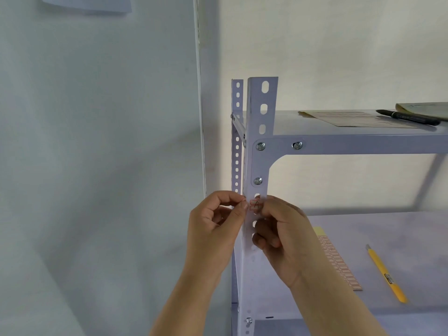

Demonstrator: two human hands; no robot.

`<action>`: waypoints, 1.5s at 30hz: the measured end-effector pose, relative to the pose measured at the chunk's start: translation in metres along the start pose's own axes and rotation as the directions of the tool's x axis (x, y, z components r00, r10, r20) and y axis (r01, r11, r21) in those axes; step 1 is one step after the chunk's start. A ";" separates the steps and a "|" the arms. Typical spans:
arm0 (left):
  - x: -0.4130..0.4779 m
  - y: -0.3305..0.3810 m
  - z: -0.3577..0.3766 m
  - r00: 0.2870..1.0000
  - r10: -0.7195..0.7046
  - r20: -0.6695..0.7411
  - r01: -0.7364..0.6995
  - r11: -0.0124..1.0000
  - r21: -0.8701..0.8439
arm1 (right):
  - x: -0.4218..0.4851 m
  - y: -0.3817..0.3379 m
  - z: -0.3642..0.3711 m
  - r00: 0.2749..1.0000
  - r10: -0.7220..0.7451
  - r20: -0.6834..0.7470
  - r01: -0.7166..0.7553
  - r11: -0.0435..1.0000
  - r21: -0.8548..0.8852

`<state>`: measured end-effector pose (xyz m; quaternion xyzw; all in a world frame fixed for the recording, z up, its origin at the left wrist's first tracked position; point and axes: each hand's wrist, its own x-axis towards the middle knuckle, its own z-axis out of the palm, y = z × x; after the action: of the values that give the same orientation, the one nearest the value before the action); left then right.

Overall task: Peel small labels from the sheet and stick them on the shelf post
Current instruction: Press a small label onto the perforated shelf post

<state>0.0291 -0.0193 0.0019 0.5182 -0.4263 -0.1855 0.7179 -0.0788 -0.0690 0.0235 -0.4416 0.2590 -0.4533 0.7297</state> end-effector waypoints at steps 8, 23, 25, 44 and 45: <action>0.000 -0.001 0.000 1.000 0.002 -0.003 -0.002 1.000 -0.010 | 0.000 -0.002 -0.001 0.999 0.023 -0.023 -0.023 1.000 -0.004; 0.000 -0.003 0.000 1.000 0.007 -0.007 -0.007 1.000 -0.014 | -0.007 0.000 -0.009 0.988 -0.142 -0.054 0.129 0.974 -0.186; 0.000 -0.001 0.001 1.000 0.001 -0.002 -0.001 1.000 -0.019 | -0.007 0.003 -0.013 0.939 -0.328 -0.100 0.271 0.890 -0.367; 0.001 0.001 0.002 1.000 -0.018 0.024 0.019 0.999 -0.047 | 0.017 0.023 -0.026 0.227 -0.856 0.465 0.468 -0.323 -0.823; 0.001 0.001 0.002 1.000 -0.018 0.021 0.019 0.999 -0.048 | 0.017 0.023 -0.025 0.234 -0.853 0.466 0.472 -0.319 -0.822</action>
<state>0.0277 -0.0207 0.0031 0.5028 -0.4243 -0.2077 0.7239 -0.0808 -0.0897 -0.0081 -0.7258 0.2584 -0.6193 -0.1517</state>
